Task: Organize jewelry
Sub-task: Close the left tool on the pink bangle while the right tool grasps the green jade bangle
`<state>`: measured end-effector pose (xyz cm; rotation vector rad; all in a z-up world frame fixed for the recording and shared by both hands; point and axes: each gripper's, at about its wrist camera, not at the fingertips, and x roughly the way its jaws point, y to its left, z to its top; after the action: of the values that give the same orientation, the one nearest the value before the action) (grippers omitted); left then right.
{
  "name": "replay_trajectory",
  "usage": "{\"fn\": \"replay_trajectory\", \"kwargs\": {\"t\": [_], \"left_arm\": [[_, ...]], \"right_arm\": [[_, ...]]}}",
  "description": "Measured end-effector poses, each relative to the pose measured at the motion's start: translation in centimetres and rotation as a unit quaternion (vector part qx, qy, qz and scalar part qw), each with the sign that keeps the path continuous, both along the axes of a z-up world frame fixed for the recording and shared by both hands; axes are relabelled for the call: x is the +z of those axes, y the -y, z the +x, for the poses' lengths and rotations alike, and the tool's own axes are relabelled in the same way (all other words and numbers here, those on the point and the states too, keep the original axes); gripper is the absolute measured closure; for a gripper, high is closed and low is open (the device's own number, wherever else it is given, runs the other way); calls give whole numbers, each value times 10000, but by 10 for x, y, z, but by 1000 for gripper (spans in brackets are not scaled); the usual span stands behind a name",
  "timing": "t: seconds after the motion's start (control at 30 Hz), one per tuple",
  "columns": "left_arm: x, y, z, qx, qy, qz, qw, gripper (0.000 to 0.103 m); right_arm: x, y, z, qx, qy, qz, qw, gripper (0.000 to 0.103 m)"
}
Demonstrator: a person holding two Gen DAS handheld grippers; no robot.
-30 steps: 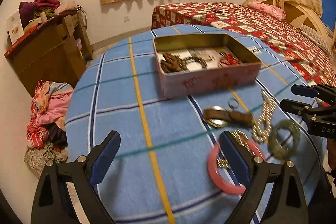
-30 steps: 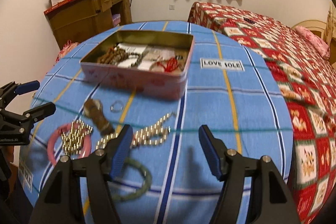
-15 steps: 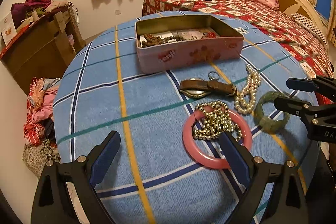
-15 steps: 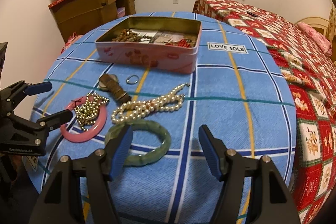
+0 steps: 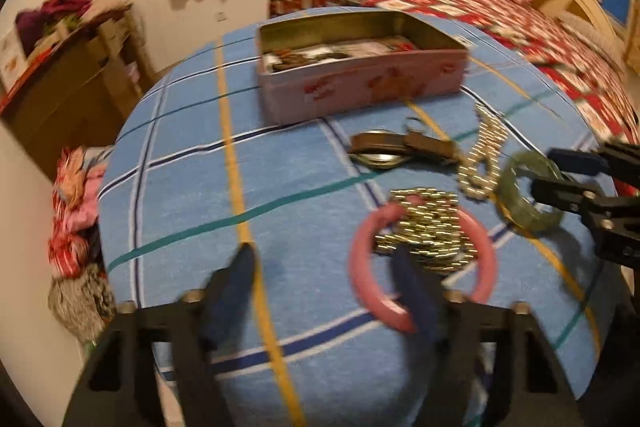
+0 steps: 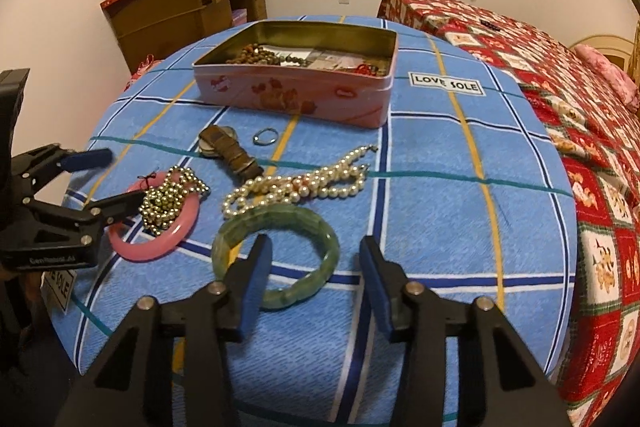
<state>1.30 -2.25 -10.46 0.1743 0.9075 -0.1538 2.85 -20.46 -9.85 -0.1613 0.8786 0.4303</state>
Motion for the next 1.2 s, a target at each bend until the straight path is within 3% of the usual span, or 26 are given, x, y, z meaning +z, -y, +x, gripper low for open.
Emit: {"fn": "replay_trajectory", "kwargs": {"t": [0.17, 0.2, 0.23, 0.27, 0.33, 0.87, 1.1, 1.2], "left_arm": [[-1, 6, 2, -236, -97, -236, 9994, 69], [0, 5, 1, -258, -99, -290, 9992, 85], [1, 5, 1, -240, -82, -304, 9992, 90], [1, 3, 1, -219, -81, -357, 9991, 90], [3, 0, -1, -193, -35, -406, 9990, 91], [60, -10, -10, -203, 693, -656, 9952, 93], [48, -13, -7, -122, 550, -642, 9963, 93], [40, -17, -6, -59, 468, -693, 9965, 98]], "right_arm": [[-7, -11, -5, 196, -8, -194, 9996, 64], [-7, -11, -6, 220, 10, -197, 9996, 67], [-7, -11, -6, 249, -9, -155, 9996, 77], [-7, -11, -6, 262, -18, -121, 9996, 88], [-5, -8, -6, 232, 2, -77, 9997, 90], [15, 3, -1, 125, 96, 339, 9993, 92], [11, 4, 1, 84, 33, 374, 9993, 92], [10, 4, 0, 91, 26, 387, 9992, 92]]}}
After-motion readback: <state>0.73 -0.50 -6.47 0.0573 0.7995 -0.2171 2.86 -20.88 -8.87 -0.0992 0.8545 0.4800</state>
